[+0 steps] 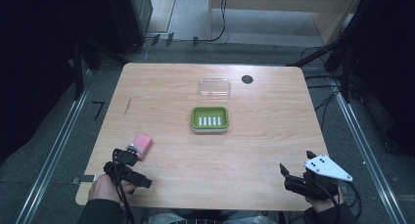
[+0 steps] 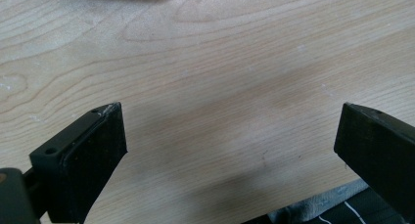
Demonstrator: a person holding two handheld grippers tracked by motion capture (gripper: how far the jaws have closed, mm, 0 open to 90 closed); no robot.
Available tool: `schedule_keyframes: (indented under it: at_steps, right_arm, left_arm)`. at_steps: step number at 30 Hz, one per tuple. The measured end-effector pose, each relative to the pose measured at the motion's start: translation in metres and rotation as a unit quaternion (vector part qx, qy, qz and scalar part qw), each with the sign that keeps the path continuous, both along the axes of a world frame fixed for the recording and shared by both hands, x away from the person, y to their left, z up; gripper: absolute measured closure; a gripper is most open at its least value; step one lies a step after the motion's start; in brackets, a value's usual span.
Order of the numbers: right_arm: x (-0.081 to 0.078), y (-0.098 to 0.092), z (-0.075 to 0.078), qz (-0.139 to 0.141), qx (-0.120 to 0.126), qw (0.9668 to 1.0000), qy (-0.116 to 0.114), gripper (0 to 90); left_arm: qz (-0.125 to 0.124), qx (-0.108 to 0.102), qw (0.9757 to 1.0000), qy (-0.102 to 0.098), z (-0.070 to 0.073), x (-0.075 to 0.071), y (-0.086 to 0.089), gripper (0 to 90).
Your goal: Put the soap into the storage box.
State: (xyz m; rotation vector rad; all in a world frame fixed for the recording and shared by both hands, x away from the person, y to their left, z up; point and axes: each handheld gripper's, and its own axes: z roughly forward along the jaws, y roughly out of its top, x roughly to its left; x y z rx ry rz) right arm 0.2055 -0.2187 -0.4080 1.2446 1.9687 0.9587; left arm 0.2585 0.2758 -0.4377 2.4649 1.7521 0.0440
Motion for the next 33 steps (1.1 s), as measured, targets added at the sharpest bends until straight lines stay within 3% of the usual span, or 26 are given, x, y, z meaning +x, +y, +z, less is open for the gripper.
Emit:
schedule_keyframes:
  at_steps: [11, 24, 33]
  right_arm:
    - [0.0007, 0.0004, 0.0000, 0.003, -0.002, 1.0000, 0.001, 13.5]
    - [0.0021, -0.0018, -0.0015, 0.000, -0.001, 1.0000, 0.003, 13.5]
    - [0.0021, -0.0032, -0.0014, 0.000, 0.005, 1.0000, 0.000, 13.5]
  left_arm:
    - [-0.007, 0.001, 1.0000, 0.007, -0.0004, -0.0001, -0.0006, 0.0]
    - [-0.014, 0.013, 0.9998, -0.011, 0.0017, 0.0029, -0.0044, 0.0]
    - [-0.021, 0.020, 0.9995, -0.008, 0.0035, 0.0080, -0.0057, 0.0]
